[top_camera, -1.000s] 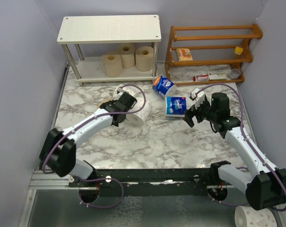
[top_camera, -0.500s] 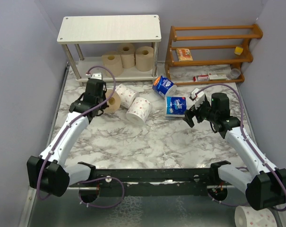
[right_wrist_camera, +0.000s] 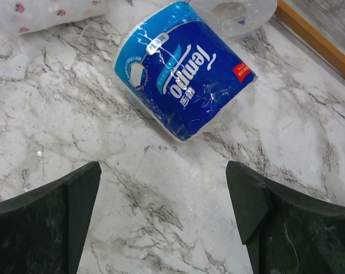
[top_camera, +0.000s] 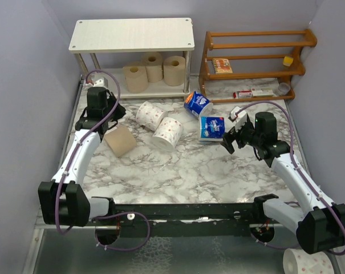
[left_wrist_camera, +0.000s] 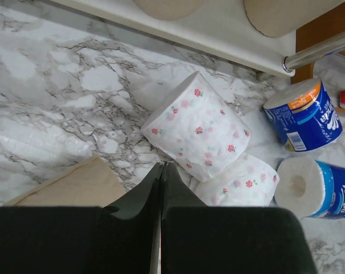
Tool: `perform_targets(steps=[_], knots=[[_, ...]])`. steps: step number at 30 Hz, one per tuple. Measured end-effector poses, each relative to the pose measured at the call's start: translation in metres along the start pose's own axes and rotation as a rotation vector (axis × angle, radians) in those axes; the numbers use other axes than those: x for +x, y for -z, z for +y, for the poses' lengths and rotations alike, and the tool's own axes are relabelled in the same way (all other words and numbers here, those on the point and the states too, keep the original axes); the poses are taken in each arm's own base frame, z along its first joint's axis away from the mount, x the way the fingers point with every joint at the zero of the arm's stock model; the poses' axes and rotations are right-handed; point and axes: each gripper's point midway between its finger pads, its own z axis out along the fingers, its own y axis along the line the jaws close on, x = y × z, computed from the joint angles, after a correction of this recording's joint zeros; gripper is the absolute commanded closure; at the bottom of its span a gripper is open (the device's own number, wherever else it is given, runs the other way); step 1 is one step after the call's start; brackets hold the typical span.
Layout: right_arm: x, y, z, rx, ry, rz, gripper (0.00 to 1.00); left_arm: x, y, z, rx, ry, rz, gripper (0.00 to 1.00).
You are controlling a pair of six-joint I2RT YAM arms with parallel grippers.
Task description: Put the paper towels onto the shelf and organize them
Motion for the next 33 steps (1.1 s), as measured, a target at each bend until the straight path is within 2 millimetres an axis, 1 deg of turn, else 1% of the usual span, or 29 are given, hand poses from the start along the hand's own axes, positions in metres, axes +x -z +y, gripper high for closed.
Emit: perform_targets(steps=[2, 3, 7, 8, 11, 14, 16, 20, 23, 28, 33], knots=[[0.0, 0.0, 0.0, 0.0, 0.002, 0.0, 0.08, 0.0, -0.006, -0.002, 0.019, 0.026, 0.006, 1.0], [0.0, 0.0, 0.0, 0.0, 0.004, 0.0, 0.08, 0.001, -0.008, -0.003, 0.027, 0.034, 0.013, 0.97], [0.0, 0.0, 0.0, 0.0, 0.005, 0.0, 0.08, 0.013, -0.016, -0.009, 0.069, 0.054, 0.075, 0.55], [0.0, 0.0, 0.0, -0.001, 0.005, 0.0, 0.07, 0.018, -0.018, -0.01, 0.076, 0.055, 0.099, 0.46], [0.0, 0.0, 0.0, -0.002, 0.006, 0.0, 0.07, 0.03, -0.026, -0.008, 0.071, 0.047, 0.172, 0.28], [0.0, 0.0, 0.0, -0.004, 0.008, -0.001, 0.08, 0.043, -0.032, 0.002, 0.036, 0.032, 0.232, 0.27], [0.0, 0.0, 0.0, -0.005, 0.01, -0.001, 0.08, 0.053, -0.033, 0.012, -0.012, 0.012, 0.267, 0.29], [0.0, 0.0, 0.001, -0.006, 0.011, 0.0, 0.07, 0.061, -0.039, 0.026, -0.089, -0.036, 0.308, 0.33], [0.001, 0.0, 0.001, -0.007, 0.01, 0.002, 0.07, 0.07, -0.043, 0.031, -0.129, -0.078, 0.333, 0.33], [0.001, 0.0, 0.002, -0.01, 0.009, 0.003, 0.08, 0.083, -0.045, 0.025, -0.19, -0.19, 0.343, 0.33], [0.002, 0.0, 0.002, -0.011, 0.008, 0.006, 0.07, 0.091, -0.049, 0.021, -0.284, -0.317, 0.348, 0.49]])
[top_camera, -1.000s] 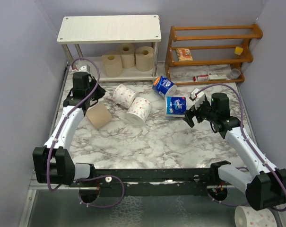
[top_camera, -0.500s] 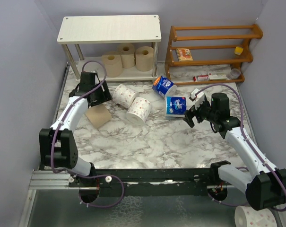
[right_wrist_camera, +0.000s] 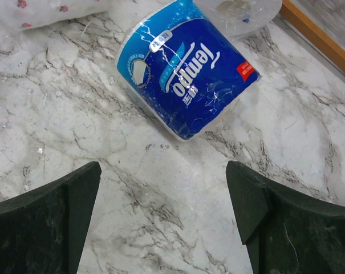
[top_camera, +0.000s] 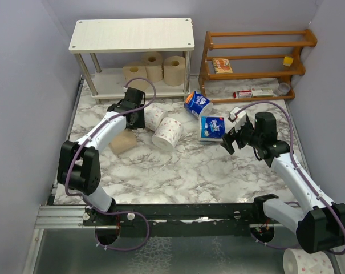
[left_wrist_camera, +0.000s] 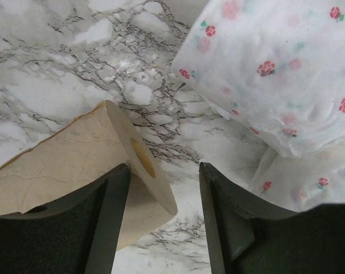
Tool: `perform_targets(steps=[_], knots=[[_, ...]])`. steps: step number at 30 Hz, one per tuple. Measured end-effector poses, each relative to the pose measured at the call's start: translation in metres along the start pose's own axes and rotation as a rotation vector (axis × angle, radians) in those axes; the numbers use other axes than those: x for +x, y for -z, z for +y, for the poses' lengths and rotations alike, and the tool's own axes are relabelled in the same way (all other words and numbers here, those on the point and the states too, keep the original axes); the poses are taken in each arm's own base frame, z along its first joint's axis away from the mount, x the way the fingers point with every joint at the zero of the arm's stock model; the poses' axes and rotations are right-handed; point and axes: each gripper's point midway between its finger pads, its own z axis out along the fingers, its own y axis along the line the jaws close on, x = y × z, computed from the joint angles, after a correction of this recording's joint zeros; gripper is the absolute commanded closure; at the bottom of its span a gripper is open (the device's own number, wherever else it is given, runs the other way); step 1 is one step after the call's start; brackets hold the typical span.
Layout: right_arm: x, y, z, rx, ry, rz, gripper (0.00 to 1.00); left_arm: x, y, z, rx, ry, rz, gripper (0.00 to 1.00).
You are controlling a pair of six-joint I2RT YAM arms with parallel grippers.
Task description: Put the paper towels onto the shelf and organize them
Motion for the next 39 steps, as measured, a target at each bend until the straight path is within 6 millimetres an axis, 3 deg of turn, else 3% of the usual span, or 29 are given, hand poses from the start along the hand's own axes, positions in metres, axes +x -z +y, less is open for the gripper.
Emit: perform_targets(steps=[4, 15, 28, 39], knots=[[0.0, 0.0, 0.0, 0.0, 0.0, 0.001, 0.08, 0.005, -0.001, -0.002, -0.077, -0.076, 0.006, 0.51], [0.0, 0.0, 0.0, -0.001, 0.0, 0.002, 0.07, 0.003, 0.006, -0.002, -0.324, -0.272, 0.002, 0.44], [0.004, -0.002, 0.003, -0.021, -0.01, 0.014, 0.07, -0.006, 0.029, 0.008, -0.502, -0.402, -0.041, 0.44], [0.006, -0.002, 0.005, -0.026, -0.013, 0.02, 0.08, 0.016, 0.012, 0.017, -0.551, -0.455, 0.031, 0.52]])
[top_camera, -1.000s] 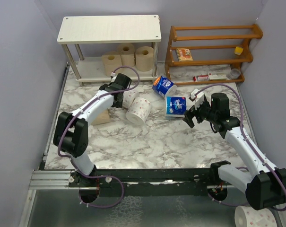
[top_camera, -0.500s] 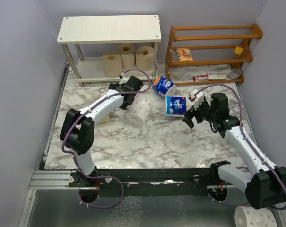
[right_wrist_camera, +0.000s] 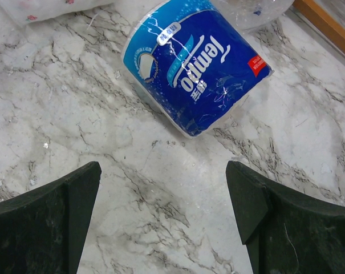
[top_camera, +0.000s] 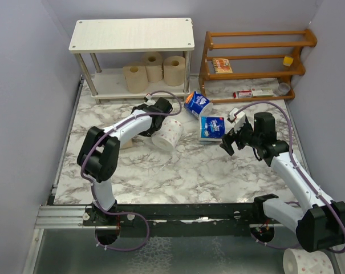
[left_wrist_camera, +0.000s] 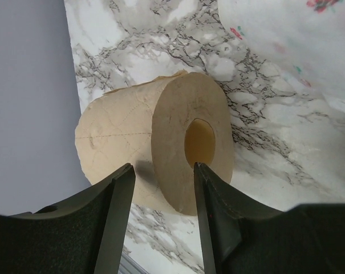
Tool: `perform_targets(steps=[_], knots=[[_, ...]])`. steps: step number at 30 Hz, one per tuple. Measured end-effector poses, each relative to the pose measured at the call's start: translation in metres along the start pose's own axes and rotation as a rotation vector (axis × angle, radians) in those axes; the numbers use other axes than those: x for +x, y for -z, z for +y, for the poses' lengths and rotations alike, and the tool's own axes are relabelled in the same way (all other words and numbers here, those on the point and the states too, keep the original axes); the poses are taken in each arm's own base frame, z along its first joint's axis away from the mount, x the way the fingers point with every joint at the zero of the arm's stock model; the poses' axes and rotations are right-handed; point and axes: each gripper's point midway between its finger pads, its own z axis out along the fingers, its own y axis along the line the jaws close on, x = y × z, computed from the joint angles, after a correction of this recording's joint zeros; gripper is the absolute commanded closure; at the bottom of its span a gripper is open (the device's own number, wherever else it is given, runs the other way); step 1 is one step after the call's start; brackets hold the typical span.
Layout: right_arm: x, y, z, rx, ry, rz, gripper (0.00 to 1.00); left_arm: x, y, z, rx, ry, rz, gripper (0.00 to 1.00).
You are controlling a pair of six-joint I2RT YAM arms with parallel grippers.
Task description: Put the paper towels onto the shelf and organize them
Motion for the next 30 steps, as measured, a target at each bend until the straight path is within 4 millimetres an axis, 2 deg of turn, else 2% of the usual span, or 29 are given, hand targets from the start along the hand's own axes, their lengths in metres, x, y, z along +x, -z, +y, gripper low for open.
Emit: perform_targets(steps=[11, 14, 18, 19, 30], knots=[[0.0, 0.0, 0.001, -0.004, 0.0, -0.001, 0.08, 0.011, -0.013, -0.003, -0.053, -0.041, 0.021, 0.53], [0.0, 0.0, 0.001, -0.005, -0.001, -0.001, 0.08, 0.012, -0.016, -0.002, -0.081, -0.055, 0.024, 0.74], [0.0, 0.0, 0.002, -0.009, -0.002, 0.0, 0.08, 0.011, -0.017, 0.002, -0.104, -0.061, 0.019, 0.89], [0.001, 0.0, 0.002, -0.009, -0.002, 0.001, 0.08, 0.011, -0.017, 0.002, -0.106, -0.061, 0.018, 0.99], [0.002, -0.002, 0.003, -0.019, -0.006, 0.006, 0.08, 0.009, -0.014, 0.004, -0.12, -0.046, 0.003, 1.0]])
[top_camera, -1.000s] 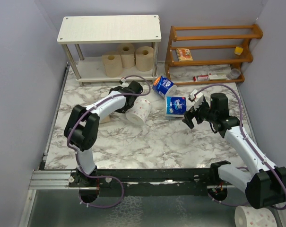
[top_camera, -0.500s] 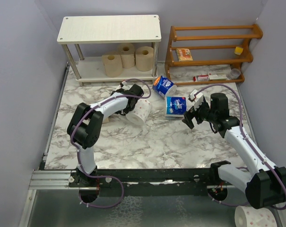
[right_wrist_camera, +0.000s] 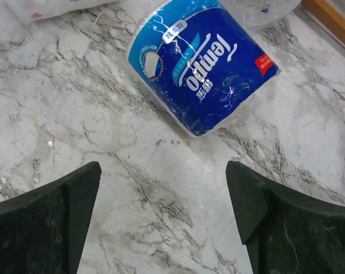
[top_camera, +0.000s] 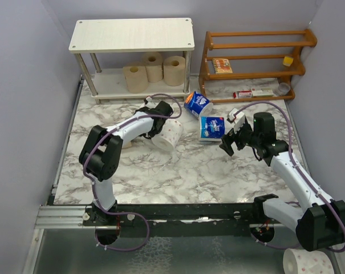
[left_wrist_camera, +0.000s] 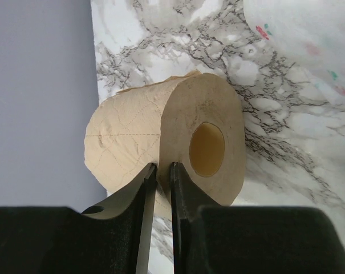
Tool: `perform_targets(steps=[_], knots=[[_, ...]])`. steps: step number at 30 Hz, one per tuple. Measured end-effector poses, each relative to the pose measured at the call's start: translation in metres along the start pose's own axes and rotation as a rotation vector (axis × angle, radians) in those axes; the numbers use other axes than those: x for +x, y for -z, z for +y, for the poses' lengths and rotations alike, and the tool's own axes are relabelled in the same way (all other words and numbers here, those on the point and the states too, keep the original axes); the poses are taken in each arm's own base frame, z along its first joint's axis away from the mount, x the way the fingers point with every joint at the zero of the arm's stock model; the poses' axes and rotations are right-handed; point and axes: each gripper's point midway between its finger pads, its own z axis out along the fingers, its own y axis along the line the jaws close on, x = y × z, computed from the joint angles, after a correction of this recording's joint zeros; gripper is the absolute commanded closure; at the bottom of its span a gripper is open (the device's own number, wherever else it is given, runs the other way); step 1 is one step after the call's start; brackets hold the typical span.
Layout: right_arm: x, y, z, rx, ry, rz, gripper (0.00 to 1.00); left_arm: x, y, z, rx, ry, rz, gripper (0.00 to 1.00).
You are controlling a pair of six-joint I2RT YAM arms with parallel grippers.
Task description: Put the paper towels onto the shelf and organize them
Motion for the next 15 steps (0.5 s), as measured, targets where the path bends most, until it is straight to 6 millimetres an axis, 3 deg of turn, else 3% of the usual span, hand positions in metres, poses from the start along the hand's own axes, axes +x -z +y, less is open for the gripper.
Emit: perform_targets(steps=[3, 7, 10, 13, 15], knots=[[0.0, 0.0, 0.0, 0.0, 0.0, 0.0, 0.08, -0.01, 0.015, 0.008, 0.067, 0.078, -0.039, 1.0], [0.0, 0.0, 0.0, 0.0, 0.0, 0.0, 0.08, -0.049, 0.058, 0.037, 0.289, 0.307, -0.159, 1.0], [0.0, 0.0, 0.0, 0.0, 0.0, 0.0, 0.08, -0.089, 0.085, 0.088, 0.39, 0.537, -0.295, 1.0], [0.0, 0.0, 0.0, 0.0, 0.0, 0.0, 0.08, -0.1, 0.086, 0.122, 0.465, 0.698, -0.358, 1.0], [0.0, 0.0, 0.0, 0.0, 0.0, 0.0, 0.08, -0.098, 0.074, 0.13, 0.483, 0.755, -0.355, 1.0]])
